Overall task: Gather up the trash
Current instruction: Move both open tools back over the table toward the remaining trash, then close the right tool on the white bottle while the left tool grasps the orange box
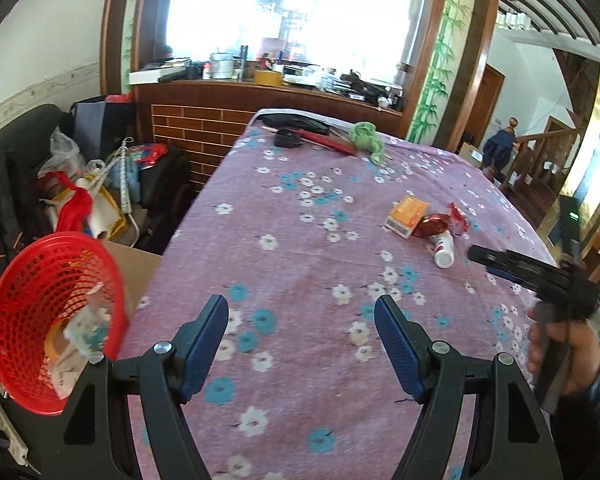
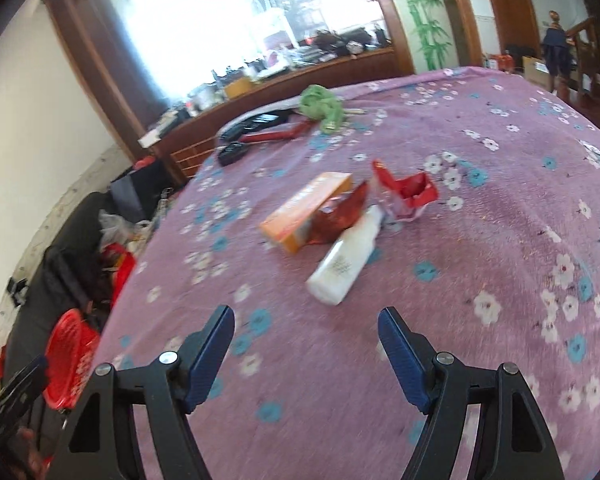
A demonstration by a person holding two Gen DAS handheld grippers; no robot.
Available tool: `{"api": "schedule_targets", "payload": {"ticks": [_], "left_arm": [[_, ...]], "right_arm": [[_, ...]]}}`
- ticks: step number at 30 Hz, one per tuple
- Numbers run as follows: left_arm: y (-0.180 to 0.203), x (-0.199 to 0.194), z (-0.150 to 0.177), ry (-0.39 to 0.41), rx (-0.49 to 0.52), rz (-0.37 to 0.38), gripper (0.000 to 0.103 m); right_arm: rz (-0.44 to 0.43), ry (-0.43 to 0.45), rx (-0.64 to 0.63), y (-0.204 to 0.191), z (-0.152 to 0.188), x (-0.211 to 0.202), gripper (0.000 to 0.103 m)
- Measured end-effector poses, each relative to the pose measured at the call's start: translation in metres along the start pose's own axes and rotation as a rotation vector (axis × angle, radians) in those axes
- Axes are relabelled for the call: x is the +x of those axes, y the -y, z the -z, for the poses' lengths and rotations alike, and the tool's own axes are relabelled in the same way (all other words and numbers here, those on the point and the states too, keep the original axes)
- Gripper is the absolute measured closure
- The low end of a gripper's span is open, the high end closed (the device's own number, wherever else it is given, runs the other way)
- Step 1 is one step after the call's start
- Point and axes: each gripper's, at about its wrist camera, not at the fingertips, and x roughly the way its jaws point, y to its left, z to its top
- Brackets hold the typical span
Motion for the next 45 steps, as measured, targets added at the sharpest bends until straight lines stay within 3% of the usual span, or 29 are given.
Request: {"api": "schedule_targets", "payload": {"ticks": [9, 16, 23, 30, 42, 44, 45], "left_arm": [[0.019, 0.026, -0.009, -0.049, 0.029, 0.006, 0.027], [0.05, 0.061, -0.038, -0.084, 0.109, 0.013, 0.027], [0.106, 0.139, -0.067, -0.179, 0.217, 0.119, 0.027], [0.141, 0.208, -0.087, -0.214, 0.276, 0.108, 0.027], [0.168, 0.274, -0.093, -0.299, 0.323, 0.081, 0.027], [0.17, 0.276, -0.092, -0.292, 0.326, 0.079, 0.037], [0.171, 0.274, -0.092, -0.282, 0.335, 0.074, 0.047]], "right_arm": [[0.148, -0.119, -0.022, 0.003, -0.029, 0.073, 0.056], [0.175, -0.113, -0.115, 0.021, -0.026, 0.068, 0.071], [0.105, -0.077, -0.073, 0.064, -0.023, 0.047, 0.071], [0.056, -0.091, -0.044, 0.072, -0.026, 0.046, 0.071], [0.004, -0.095, 0.019, 0.079, -0.029, 0.044, 0.071], [0.005, -0.096, 0.018, 0.079, -0.029, 0.045, 0.071], [0.008, -0.095, 0.017, 0.079, -0.03, 0.045, 0.071]]}}
